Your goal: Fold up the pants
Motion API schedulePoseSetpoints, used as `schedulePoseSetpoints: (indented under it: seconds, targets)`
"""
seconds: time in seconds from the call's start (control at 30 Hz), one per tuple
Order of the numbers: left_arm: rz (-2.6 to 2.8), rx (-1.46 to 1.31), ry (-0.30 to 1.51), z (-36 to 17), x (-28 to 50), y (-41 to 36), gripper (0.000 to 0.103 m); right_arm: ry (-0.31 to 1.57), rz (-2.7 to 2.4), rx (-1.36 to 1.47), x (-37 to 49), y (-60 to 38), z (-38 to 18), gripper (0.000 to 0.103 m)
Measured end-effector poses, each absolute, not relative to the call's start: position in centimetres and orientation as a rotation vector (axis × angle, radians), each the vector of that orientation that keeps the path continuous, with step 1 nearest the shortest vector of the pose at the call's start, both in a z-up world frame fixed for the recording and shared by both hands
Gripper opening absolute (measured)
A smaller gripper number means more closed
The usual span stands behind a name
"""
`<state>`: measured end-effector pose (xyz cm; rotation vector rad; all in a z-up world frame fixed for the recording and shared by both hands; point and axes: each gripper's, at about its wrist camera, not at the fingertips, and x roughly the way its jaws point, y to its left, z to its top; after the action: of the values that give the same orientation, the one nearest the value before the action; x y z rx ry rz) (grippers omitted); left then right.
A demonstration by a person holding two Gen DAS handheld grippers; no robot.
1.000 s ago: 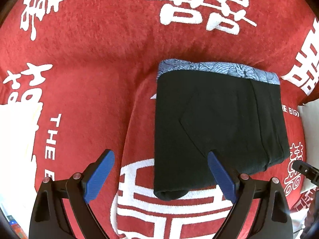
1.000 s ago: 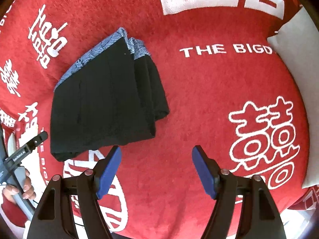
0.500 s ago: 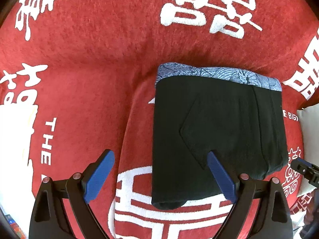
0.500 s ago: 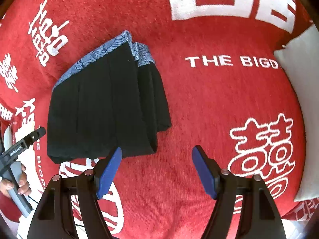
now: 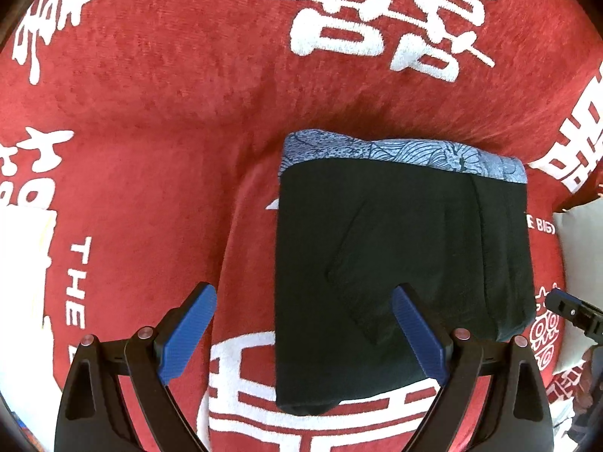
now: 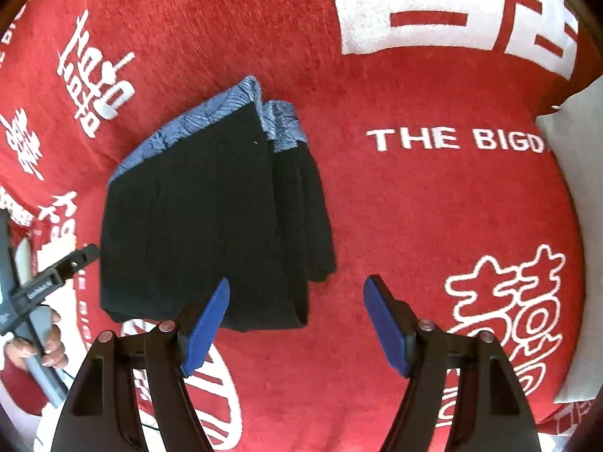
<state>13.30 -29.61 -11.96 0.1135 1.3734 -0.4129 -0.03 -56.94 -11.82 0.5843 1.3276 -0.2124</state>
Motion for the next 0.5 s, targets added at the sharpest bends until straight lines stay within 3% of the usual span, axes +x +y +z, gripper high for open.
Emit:
schedulePoseSetpoints:
  seconds: [0.5]
  targets:
    - [-0.560, 0.012, 1.482, -15.5, 17.8, -28.2, 0.095, 1.307, -0.044, 0.708, 2.0, -59.9, -15.5, 0.080]
